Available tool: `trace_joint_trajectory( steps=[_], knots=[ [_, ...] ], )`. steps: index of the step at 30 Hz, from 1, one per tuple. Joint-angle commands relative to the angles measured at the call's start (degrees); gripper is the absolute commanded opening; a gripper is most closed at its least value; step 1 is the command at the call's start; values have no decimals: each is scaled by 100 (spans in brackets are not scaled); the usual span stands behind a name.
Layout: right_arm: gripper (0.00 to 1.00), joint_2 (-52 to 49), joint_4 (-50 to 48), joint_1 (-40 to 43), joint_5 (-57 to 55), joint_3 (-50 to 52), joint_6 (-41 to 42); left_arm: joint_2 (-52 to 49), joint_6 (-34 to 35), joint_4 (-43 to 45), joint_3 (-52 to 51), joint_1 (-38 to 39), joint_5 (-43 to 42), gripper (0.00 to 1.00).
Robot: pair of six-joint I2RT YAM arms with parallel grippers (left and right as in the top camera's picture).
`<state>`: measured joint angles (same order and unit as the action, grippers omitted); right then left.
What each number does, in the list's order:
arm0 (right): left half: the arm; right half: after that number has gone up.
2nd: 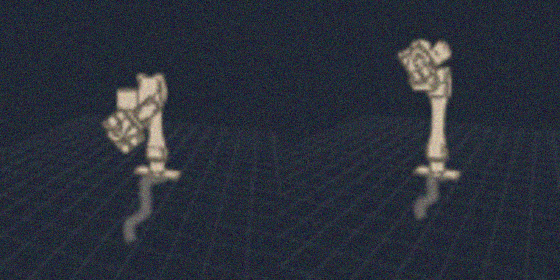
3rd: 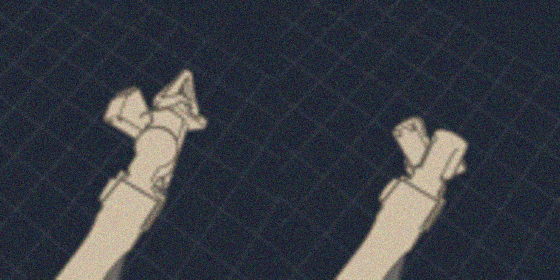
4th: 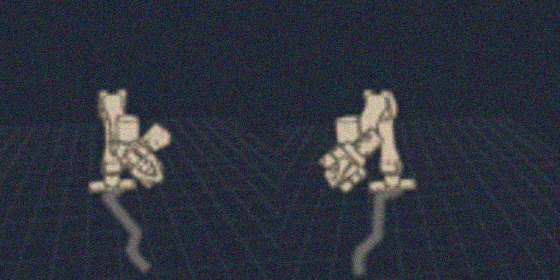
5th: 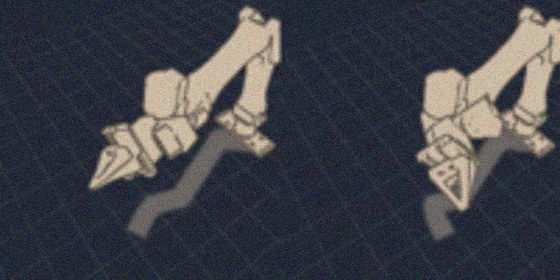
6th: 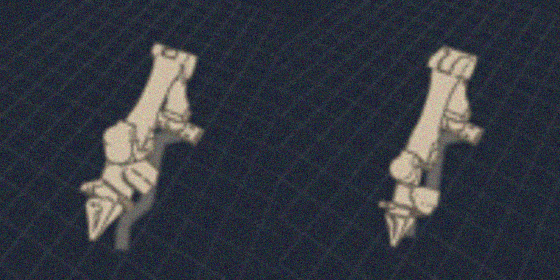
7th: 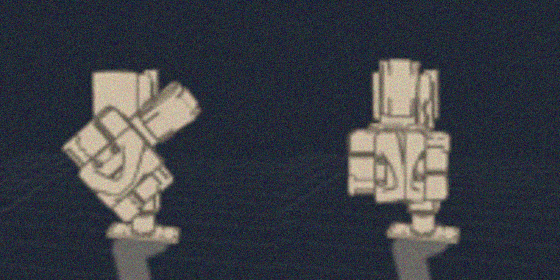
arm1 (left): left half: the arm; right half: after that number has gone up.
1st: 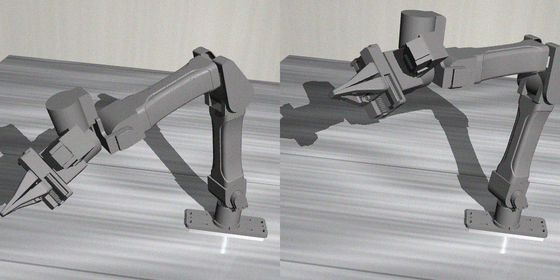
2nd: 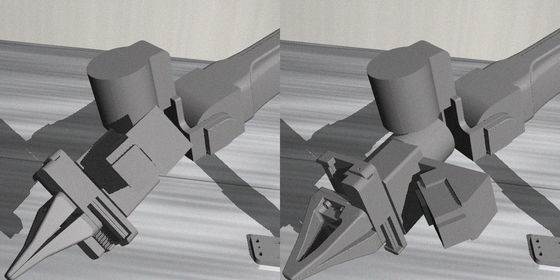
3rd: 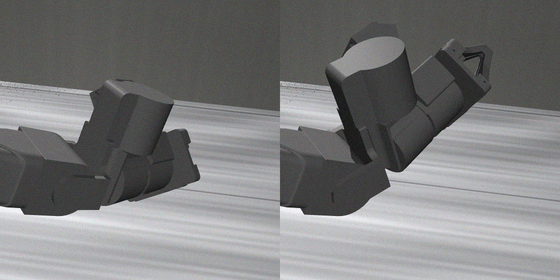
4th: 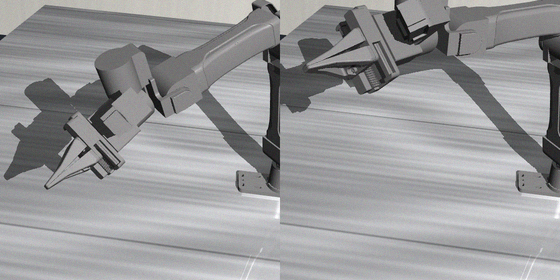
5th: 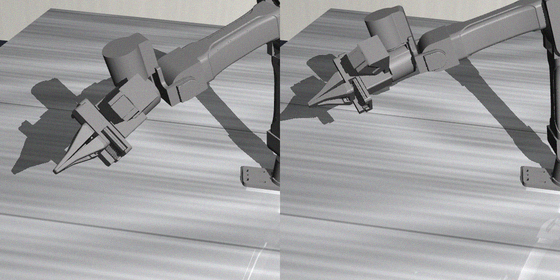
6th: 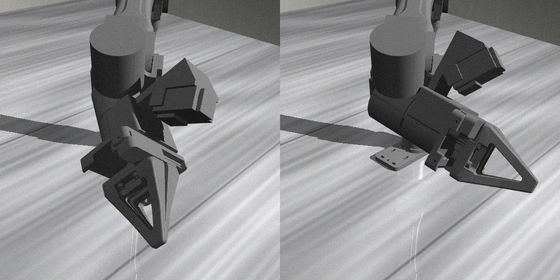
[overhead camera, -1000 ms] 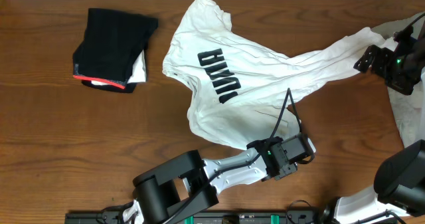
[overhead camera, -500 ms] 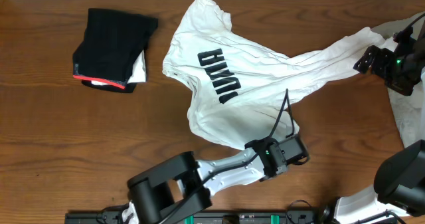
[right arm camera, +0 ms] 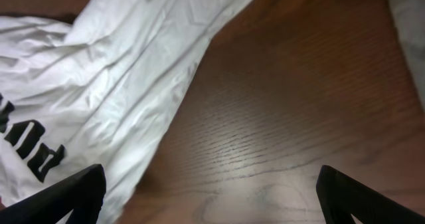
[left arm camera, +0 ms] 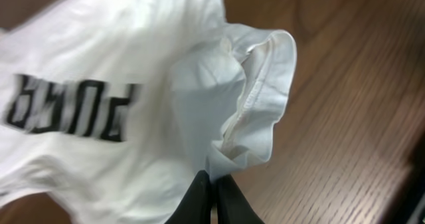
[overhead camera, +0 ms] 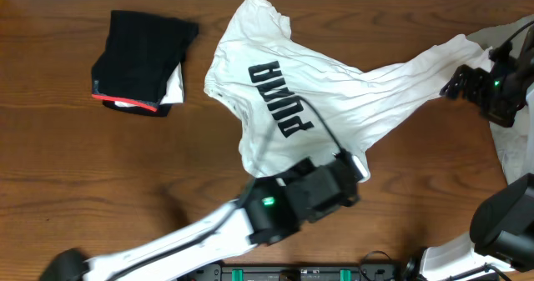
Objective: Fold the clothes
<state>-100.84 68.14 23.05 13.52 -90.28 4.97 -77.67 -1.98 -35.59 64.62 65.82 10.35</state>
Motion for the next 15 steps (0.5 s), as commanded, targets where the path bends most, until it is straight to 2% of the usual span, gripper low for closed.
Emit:
trace_joint_trajectory(
  steps=[1,6,10,15],
  knots=[
    [99,39,-94,-42,74,254,-22,625,-33,-151,11,-173,94,6],
    [99,39,-472,-42,177,734,63,1268,-33,-258,11,-463,94,6],
    [99,39,-1187,-35,254,1250,240,1537,-33,-258,11,-636,92,6],
    [99,39,-1971,44,1196,1961,481,1637,-33,-260,11,-721,92,6]
  ],
)
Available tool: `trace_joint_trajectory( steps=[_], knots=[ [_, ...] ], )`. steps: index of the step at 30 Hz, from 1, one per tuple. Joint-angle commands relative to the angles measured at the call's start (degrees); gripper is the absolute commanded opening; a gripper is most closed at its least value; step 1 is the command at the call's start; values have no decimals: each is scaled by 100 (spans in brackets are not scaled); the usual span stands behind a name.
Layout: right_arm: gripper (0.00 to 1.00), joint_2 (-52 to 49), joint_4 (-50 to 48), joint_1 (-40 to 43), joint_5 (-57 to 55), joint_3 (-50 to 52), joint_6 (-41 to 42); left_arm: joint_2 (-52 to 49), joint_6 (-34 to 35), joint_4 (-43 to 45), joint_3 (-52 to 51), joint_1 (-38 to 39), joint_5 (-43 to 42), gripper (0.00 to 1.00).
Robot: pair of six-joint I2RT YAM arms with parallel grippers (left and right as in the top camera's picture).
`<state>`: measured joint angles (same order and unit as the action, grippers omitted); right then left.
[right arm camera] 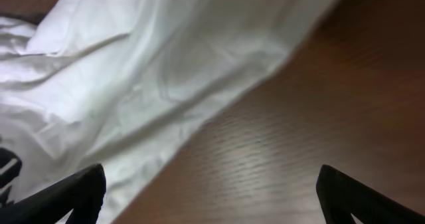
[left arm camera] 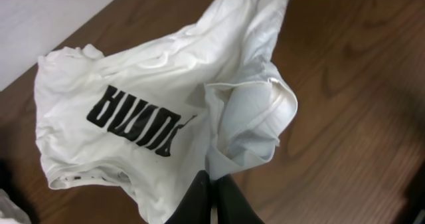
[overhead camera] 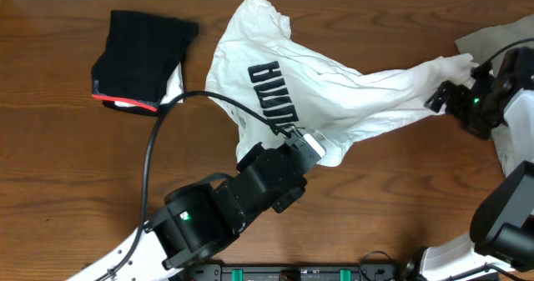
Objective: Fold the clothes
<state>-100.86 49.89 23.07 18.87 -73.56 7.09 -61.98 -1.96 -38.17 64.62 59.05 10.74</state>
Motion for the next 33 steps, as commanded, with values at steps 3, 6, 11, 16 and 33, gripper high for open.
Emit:
trace_joint_trajectory(
  steps=[3,6,11,16,33],
  knots=[
    [99,42,-667,85,887,748,564,63,-35,-4,11,-44,50,6],
    [99,42,-1073,94,977,1121,730,63,-35,-24,11,-44,50,6],
    [99,42,-1700,157,1137,1508,920,63,-35,-79,11,-44,50,6],
    [92,44,-2223,328,1228,1554,796,63,-35,-219,11,-44,50,6],
    [73,44,-2614,728,1631,1561,1093,297,48,-271,98,-44,549,6]
  ],
)
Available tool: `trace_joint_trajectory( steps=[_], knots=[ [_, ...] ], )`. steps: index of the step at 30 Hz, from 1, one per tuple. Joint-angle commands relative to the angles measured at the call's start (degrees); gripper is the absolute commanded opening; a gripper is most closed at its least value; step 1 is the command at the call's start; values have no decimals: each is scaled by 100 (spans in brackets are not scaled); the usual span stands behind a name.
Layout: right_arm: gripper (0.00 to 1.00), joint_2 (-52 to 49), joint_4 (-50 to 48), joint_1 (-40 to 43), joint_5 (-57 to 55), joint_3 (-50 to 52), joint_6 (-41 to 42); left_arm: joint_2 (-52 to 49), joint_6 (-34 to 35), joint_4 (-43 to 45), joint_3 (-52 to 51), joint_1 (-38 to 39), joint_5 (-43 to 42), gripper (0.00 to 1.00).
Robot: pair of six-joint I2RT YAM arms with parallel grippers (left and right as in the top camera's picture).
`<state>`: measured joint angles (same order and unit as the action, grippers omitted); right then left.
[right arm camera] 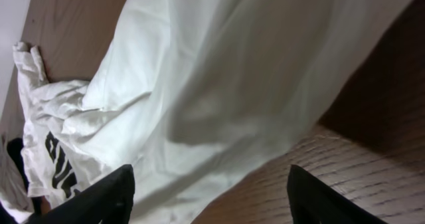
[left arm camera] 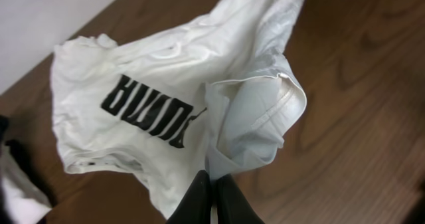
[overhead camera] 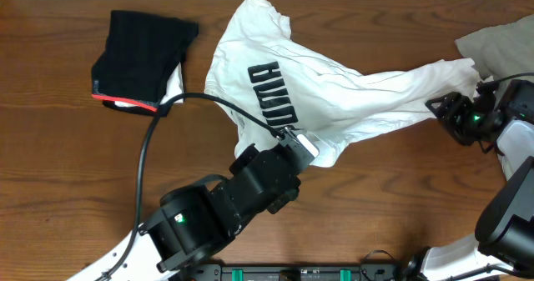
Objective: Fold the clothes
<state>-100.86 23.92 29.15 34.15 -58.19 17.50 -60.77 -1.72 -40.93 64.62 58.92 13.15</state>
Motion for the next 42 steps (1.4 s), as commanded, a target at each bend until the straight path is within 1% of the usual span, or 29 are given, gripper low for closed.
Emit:
trace_joint_trajectory(
  steps=[1,4,9,13,17,20,23,32,35,38,42],
  knots=[
    [75,44,-15,151,52,24,52,210,24,9,105,-31,308,6],
    [77,44,-70,254,-85,24,50,315,24,17,116,-31,308,6],
    [77,44,-372,358,-105,24,50,413,24,20,116,-31,306,6],
    [75,44,-487,363,-450,24,55,431,24,17,116,-31,308,6],
    [72,44,-374,382,-1134,24,232,431,24,4,116,-31,306,6],
    [67,44,-415,481,-1510,24,463,431,26,2,116,-31,306,6],
    [64,44,-562,669,-1423,24,525,431,26,-13,116,-31,306,6],
    [63,44,-809,798,-1432,24,914,431,26,-24,116,-31,306,6],
    [59,42,-918,798,-1532,24,1038,431,26,-22,116,-31,306,6],
    [58,42,-1008,798,-1561,24,1045,431,26,-42,116,-31,306,6],
    [53,-2,-1038,798,-1779,24,1209,431,26,-63,116,-31,306,6]
  ],
)
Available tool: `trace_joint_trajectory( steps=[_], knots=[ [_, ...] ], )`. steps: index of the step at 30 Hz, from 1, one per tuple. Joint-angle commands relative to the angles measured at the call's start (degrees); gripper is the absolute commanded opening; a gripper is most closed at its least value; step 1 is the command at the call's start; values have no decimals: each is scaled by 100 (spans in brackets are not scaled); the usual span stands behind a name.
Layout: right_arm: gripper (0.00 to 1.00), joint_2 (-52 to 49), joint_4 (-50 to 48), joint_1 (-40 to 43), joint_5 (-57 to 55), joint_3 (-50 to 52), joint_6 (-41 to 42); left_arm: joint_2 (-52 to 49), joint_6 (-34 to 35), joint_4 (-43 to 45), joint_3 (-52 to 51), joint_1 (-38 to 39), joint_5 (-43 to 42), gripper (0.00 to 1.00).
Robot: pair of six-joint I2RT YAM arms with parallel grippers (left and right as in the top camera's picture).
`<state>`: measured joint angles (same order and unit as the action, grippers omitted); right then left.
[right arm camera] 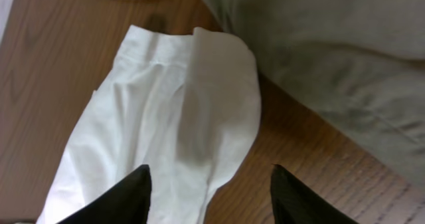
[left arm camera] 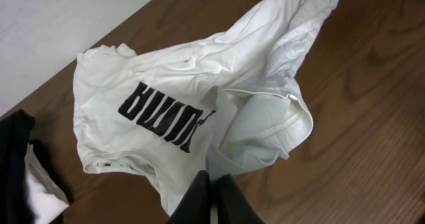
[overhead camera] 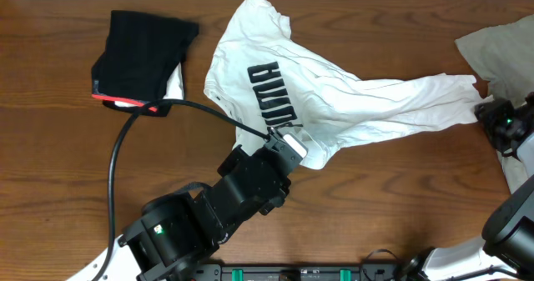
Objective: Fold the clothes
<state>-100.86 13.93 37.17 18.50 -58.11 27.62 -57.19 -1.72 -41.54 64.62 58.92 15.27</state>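
A white T-shirt (overhead camera: 334,97) with black lettering lies crumpled across the middle of the table, one part stretched out to the right. My left gripper (overhead camera: 291,147) is shut on a fold of the white T-shirt (left arm camera: 252,127) at its near edge; the closed fingertips (left arm camera: 214,184) pinch the cloth. My right gripper (overhead camera: 491,114) hangs open at the far right, just past the shirt's right end (right arm camera: 189,104). Its two fingers (right arm camera: 133,194) stand wide apart with nothing between them.
A folded black garment (overhead camera: 142,52) with red trim sits at the back left. A grey-green garment (overhead camera: 496,47) lies at the back right, also seen in the right wrist view (right arm camera: 332,58). More pale cloth (overhead camera: 519,160) lies at the right edge.
My right gripper has moved right, from over the stretched part to beyond its end, still open. My left gripper, still shut on the fold, has shifted slightly left.
My left gripper was shut on the shirt's fold near the table's front centre, the right one open by the shirt's right end. The left then held the fold further left and back. The shirt's right part now lies stretched out flat.
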Motion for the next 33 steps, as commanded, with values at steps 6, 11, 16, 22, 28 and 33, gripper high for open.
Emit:
trace_joint_trajectory(
  steps=[6,11,16,22,28,33],
  knots=[
    [53,-264,-262,-4,-199,15,216,72,26,-2,116,-31,94,6],
    [50,-621,-398,-7,-155,15,365,72,26,-2,116,-31,94,6],
    [47,-791,-605,-4,-48,15,363,72,26,-9,116,-31,94,7],
    [21,-774,-734,-4,-46,4,334,72,26,-94,116,-31,94,6],
    [38,-737,-750,7,-48,0,160,72,26,-155,116,-31,94,6],
    [46,-763,-756,4,-50,0,175,72,24,-151,116,-31,94,6]
  ],
)
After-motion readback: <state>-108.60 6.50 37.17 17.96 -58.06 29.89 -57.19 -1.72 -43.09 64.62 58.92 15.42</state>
